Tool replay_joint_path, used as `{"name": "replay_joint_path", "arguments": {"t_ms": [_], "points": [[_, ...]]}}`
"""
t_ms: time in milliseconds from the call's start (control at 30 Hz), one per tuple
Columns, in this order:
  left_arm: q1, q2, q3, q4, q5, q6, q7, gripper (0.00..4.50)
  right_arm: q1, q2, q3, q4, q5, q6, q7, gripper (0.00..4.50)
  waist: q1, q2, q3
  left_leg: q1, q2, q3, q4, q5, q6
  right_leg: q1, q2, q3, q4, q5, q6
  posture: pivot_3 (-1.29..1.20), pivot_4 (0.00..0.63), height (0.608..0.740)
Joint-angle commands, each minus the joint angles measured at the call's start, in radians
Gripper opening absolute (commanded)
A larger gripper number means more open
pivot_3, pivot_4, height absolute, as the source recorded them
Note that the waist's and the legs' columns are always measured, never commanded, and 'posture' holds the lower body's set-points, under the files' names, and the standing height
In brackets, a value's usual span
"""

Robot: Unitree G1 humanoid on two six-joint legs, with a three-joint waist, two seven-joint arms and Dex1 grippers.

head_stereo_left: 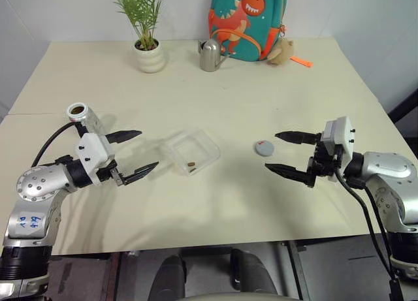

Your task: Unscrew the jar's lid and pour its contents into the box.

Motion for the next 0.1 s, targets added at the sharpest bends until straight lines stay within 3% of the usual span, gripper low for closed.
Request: {"name": "replay_joint_path", "arguments": {"t_ms": [33,100], "points": [[-0.017,-0.004,0.012,0.002,-0.009,-0.018,-0.014,4.46,0.019,-0.005,-0.038,-0.069,0.020,-0.002,-0.027,4.50,-0.001,0.000,0.000,0.000,0.000,0.000,0.000,0.000,0.000,0.000,0.000,0.000,0.000,0.000,0.000,0.00,0.150,0.740],[-0.035,-0.001,0.020,0.007,-0.017,-0.008,-0.018,4.46,0.018,-0.004,-0.031,-0.077,0.020,0.000,-0.037,4.50,-0.003,0.000,0.000,0.000,0.000,0.000,0.000,0.000,0.000,0.000,0.000,0.000,0.000,0.000,0.000,0.00,0.150,0.740]]}}
